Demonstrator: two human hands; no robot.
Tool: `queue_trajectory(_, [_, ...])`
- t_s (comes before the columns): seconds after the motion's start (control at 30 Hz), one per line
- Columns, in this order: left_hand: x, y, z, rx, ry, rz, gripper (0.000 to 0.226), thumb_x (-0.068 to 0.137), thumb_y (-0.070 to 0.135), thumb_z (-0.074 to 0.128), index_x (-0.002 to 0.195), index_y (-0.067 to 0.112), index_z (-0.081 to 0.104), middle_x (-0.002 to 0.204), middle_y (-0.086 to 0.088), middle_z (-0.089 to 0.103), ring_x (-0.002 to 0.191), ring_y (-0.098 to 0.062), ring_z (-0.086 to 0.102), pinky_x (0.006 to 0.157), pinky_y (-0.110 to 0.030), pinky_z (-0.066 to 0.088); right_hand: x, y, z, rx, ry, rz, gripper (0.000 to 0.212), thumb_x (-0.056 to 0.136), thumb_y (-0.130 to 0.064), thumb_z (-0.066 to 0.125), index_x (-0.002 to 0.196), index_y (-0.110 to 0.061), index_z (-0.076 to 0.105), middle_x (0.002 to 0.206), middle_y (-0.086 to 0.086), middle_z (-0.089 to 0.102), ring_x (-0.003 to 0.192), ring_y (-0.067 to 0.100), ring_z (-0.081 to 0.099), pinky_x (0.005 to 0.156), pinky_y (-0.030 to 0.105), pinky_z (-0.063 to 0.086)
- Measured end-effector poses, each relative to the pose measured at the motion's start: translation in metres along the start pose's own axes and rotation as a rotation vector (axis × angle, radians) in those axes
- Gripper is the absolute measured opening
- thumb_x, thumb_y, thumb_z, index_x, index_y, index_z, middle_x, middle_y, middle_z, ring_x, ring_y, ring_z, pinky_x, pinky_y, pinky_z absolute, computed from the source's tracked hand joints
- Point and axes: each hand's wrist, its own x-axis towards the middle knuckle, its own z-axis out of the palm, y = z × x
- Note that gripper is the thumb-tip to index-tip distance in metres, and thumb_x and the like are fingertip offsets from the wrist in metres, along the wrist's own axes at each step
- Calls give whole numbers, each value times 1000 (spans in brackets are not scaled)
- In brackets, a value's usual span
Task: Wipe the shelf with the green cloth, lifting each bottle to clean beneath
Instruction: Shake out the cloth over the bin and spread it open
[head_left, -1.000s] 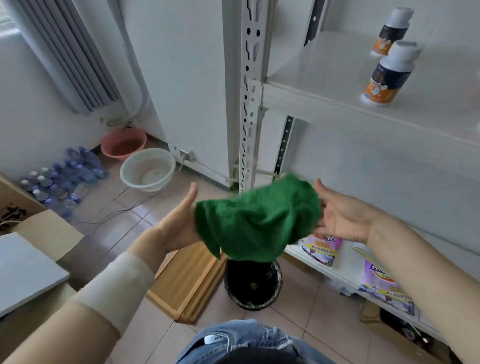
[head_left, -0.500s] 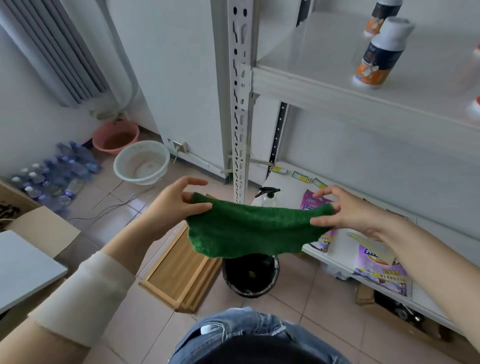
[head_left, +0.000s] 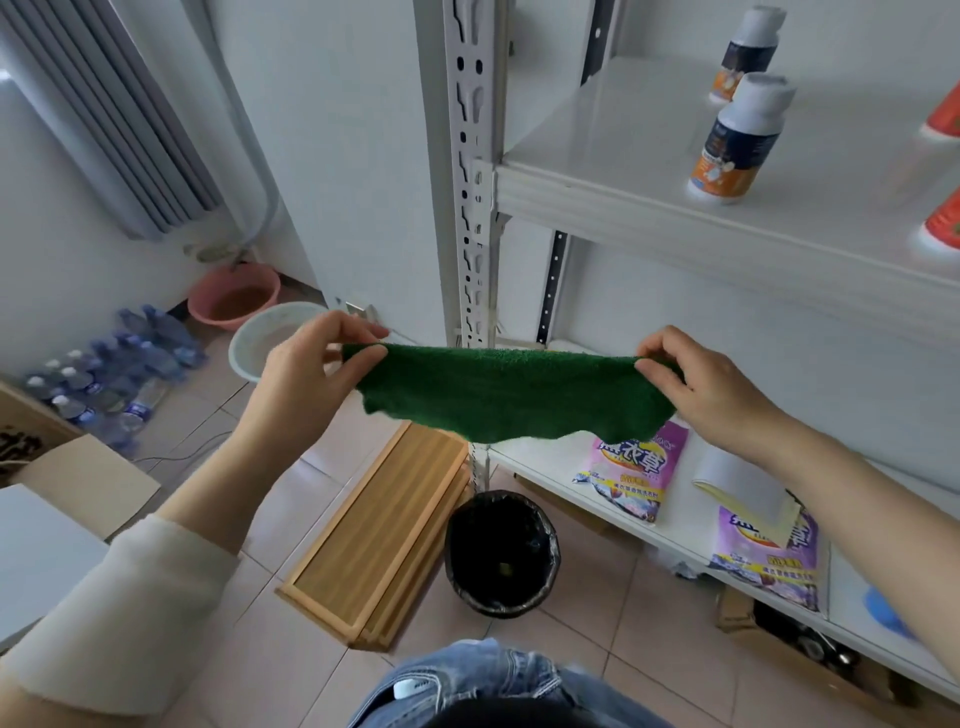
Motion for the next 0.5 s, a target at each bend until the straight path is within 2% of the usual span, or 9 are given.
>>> queue_trajectory(0.07, [4,3,-6,-37,45,-8,8,84,18,60,81,22,54,80,7,59,78,-16,58,69,-26,50,2,-2,-2,106,-53,21,3,92,-27,47,91,-24,49,86,0,56,74,12,48,62,9,34])
queue_trajectory(0.13, [6,6,-10,-55,72,-15,9,83,22,60,80,28,54,77,8,59,73,-14,58,65,-23,51,6,-6,-4,173,-154,41,13,81,-42,52,91,-36,47,93,-13,55,84,-1,48,69,15,35])
queue_trajectory(0.17, [8,6,-11,-64,71,-29,6,83,23,60,81,27,56,78,6,60,75,-17,59,67,-27,53,8,-8,-2,168,-209,42,20,76,-44,58,92,-40,46,96,-18,53,90,-4,47,74,16,33])
queue_trajectory(0.23, [11,5,-11,-74,65,-72,2,83,23,61,84,22,60,78,2,63,77,-22,61,71,-35,52,11,-9,4,90,-267,24,27,76,-36,67,92,-43,45,94,-15,54,91,-1,50,76,17,35])
queue_trajectory(0.3, [14,0,-13,-102,81,-137,4,82,23,63,84,20,63,77,0,64,74,-17,62,70,-32,52,16,-9,9,74,-216,-1,20,82,-29,64,84,-43,49,82,-13,57,77,1,54,65,7,38])
queue_trajectory(0.37, [17,-4,-14,-159,87,-199,3,81,23,64,80,21,64,74,2,64,64,-2,60,63,-22,51,21,-7,10,122,-159,15,17,85,-26,60,73,-38,56,73,-8,57,66,8,53,57,5,37])
queue_trajectory(0.43, [18,-8,-15,-191,78,-228,6,82,23,64,76,25,62,70,2,63,59,0,59,57,-18,51,24,-5,8,204,-189,54,12,84,-27,59,72,-27,63,75,0,57,64,10,51,56,6,36])
queue_trajectory(0.5, [19,-10,-16,-201,91,-233,8,82,24,63,75,26,61,69,0,63,61,-4,59,58,-21,50,25,-6,6,370,-221,90,8,83,-19,60,82,-22,68,83,-4,64,70,3,60,63,2,41])
